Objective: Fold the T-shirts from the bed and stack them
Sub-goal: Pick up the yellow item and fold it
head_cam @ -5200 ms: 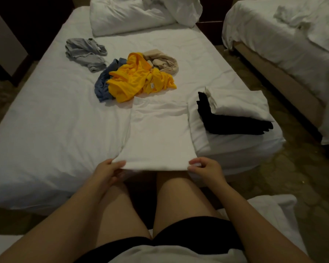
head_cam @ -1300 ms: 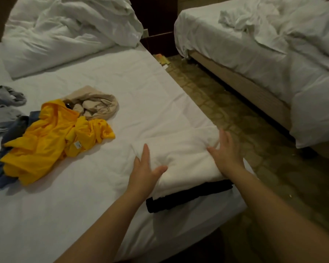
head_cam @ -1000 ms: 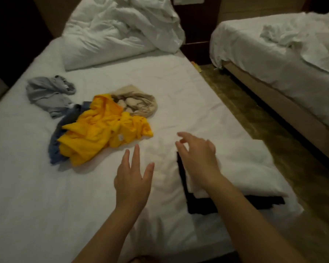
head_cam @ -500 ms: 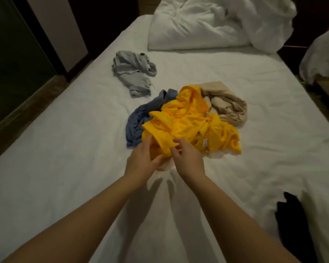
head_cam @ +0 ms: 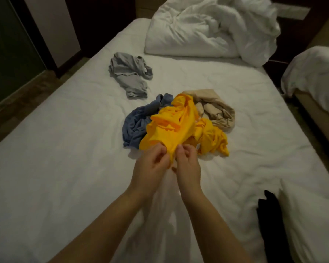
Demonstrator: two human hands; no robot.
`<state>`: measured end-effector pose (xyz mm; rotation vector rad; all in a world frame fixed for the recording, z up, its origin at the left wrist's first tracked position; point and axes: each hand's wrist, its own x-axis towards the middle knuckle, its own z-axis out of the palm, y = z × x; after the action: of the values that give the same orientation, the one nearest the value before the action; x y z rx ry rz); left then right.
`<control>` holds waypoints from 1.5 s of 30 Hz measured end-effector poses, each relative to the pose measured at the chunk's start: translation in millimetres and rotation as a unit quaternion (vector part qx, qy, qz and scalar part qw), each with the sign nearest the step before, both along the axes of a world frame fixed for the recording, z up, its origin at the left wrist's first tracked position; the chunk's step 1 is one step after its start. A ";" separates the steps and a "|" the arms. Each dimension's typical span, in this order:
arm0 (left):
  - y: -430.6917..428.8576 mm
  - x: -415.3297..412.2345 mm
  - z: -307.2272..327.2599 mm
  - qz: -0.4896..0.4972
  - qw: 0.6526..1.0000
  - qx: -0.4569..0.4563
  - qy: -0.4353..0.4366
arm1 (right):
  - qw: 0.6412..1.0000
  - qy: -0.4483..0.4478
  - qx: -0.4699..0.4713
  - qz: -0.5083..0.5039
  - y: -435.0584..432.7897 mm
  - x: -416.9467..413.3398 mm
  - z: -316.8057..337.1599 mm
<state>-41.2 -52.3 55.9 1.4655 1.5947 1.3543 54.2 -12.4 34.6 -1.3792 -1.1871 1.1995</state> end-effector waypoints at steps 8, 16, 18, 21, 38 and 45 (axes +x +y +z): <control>-141.6 29.5 2.6 -0.031 0.974 -0.111 -0.197 | 0.975 0.190 -0.097 -0.065 -97.0 35.2 15.1; -179.0 21.1 9.0 0.029 0.972 -0.222 -0.073 | 0.996 0.081 -0.031 0.027 -200.5 69.3 45.3; -187.9 29.7 0.4 -0.004 0.955 -0.279 -0.096 | 0.985 -0.007 -0.054 0.161 -227.4 78.8 43.9; -208.0 48.7 -7.1 -0.018 0.926 -0.313 -0.210 | 0.946 -0.018 -0.108 0.305 -263.2 89.5 41.3; -246.8 22.2 11.9 -0.157 0.901 -0.285 -0.286 | 0.967 -0.198 -0.156 -0.040 -236.0 95.4 -36.0; -246.3 6.6 13.5 -0.080 0.939 -0.318 -0.104 | 0.952 -0.226 -0.206 -0.010 -236.6 115.9 -67.1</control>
<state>-34.6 -298.5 69.4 0.9915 1.5344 0.7595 170.2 -248.9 -32.6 -2.0581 -1.2650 1.1958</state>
